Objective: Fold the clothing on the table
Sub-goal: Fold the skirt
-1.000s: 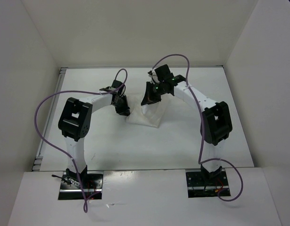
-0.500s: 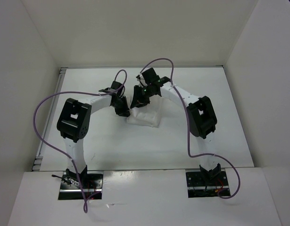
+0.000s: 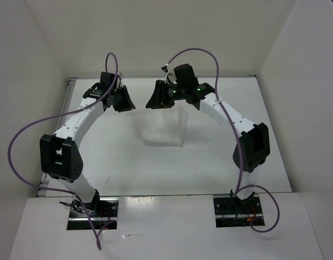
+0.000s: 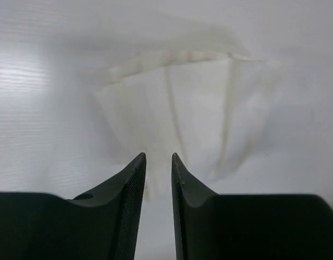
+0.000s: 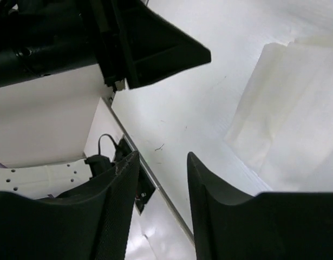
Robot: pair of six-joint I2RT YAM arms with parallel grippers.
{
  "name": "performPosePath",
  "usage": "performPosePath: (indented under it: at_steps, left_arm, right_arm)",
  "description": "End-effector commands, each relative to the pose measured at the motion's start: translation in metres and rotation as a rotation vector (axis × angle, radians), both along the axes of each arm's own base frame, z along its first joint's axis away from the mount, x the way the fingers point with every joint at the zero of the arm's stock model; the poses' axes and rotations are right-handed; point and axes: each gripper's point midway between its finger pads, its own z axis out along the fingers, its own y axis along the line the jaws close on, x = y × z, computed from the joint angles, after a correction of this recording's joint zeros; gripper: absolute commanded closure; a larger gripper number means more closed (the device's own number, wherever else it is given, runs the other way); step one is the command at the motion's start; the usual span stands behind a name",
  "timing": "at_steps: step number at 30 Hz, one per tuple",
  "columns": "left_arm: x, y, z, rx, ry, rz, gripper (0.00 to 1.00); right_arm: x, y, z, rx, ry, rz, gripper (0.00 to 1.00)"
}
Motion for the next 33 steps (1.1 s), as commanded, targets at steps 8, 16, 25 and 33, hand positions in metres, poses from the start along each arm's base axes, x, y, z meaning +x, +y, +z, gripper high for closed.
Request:
performPosePath:
  at_steps: [8,16,25,33]
  left_arm:
    - [-0.067,-0.098,-0.040,-0.284,0.150,-0.381,0.67]
    - [-0.091,-0.100,-0.080,-0.280,0.241,-0.381,0.67]
    - [-0.096,-0.102,-0.135,-0.245,0.338,-0.351,0.67]
    - [-0.076,-0.098,-0.185,-0.184,0.375,-0.283,0.67]
  right_arm:
    - [0.035,-0.061,-0.055,-0.095,0.064,-0.191,0.61]
    - [0.066,-0.089,-0.137,-0.173,0.255,-0.303,0.65]
    - [0.065,-0.136,-0.214,-0.338,0.455,-0.470,0.69]
    - [0.062,-0.149,-0.176,-0.237,0.424,-0.479,0.69]
